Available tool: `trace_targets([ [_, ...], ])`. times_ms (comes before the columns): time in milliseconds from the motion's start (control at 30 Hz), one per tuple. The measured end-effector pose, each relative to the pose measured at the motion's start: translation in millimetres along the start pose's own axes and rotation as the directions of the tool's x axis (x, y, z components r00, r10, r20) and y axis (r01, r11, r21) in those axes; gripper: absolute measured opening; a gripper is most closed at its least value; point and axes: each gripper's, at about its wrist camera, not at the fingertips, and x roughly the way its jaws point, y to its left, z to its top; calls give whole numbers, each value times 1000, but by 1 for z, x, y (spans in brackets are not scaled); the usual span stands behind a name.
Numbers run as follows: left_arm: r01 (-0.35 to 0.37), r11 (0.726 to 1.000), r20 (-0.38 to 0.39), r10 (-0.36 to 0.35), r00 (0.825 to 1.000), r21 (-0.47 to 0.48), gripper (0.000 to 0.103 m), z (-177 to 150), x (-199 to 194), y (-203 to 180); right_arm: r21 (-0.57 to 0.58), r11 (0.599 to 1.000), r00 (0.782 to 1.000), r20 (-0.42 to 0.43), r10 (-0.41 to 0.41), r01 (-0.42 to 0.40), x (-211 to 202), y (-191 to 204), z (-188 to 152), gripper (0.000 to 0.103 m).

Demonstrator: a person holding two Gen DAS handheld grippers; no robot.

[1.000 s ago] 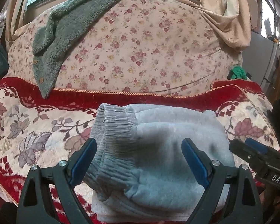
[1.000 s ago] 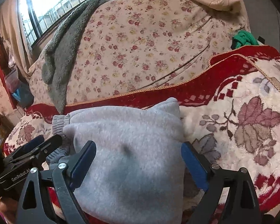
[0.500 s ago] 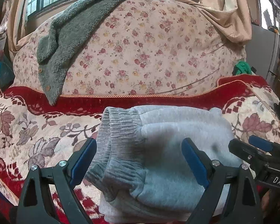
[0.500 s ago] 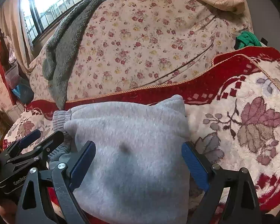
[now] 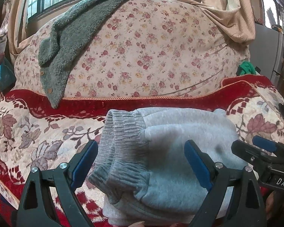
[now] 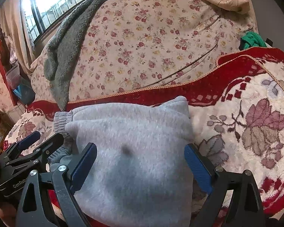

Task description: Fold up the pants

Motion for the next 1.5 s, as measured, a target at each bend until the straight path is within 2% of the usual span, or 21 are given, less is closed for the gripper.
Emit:
trace_targets([
  [1500,21,999,-43,-20,999,35,92,-3,14,-2,1,1000,999,-31,13,-13,13,2,2,97],
])
